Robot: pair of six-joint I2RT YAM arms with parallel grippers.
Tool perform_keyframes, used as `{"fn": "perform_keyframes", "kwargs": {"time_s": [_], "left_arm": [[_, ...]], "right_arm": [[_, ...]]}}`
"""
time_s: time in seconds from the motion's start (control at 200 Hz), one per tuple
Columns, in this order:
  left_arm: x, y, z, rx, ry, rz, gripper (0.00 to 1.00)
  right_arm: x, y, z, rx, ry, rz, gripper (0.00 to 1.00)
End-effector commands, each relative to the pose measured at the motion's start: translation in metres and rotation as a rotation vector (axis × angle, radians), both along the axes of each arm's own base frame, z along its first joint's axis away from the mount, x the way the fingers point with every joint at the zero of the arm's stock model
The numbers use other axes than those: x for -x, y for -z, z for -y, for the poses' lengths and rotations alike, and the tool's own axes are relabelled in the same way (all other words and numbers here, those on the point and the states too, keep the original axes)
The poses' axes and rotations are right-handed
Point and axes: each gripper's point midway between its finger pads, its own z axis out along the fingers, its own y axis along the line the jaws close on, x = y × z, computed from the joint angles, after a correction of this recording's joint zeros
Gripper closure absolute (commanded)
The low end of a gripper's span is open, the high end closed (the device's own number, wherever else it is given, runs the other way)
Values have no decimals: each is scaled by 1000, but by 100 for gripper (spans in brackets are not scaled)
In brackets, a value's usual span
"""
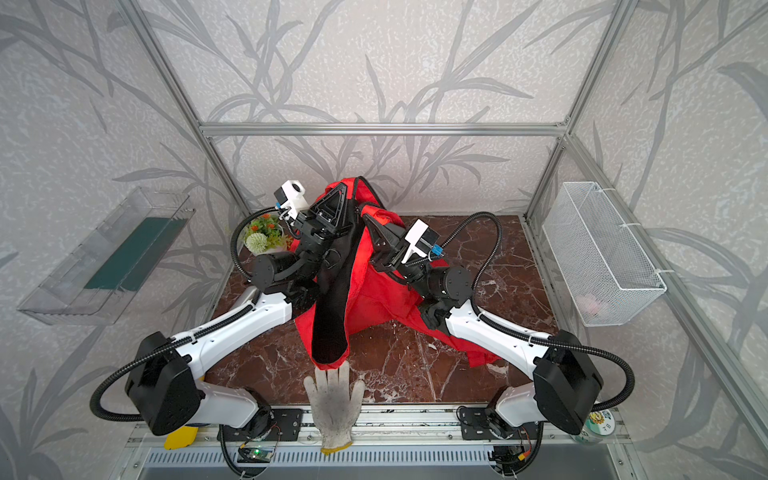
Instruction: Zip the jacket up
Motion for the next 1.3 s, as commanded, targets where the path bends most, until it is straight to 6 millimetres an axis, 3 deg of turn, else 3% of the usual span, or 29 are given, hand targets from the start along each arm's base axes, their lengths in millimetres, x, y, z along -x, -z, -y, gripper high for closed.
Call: {"fn": "perform_keyframes", "kwargs": {"time_s": [0.0,0.895,1.3], "left_arm": [[30,-25,-22,48,-6,110,100],[33,-25,-22,30,-18,129,100],[37,-28,-24,32,-18,140,100]], "right_arm": [[13,-27,15,-84,-11,68,100],[24,-43,5,-81,-104,118,100],[18,-46,3,-97,-105,103,100]]}}
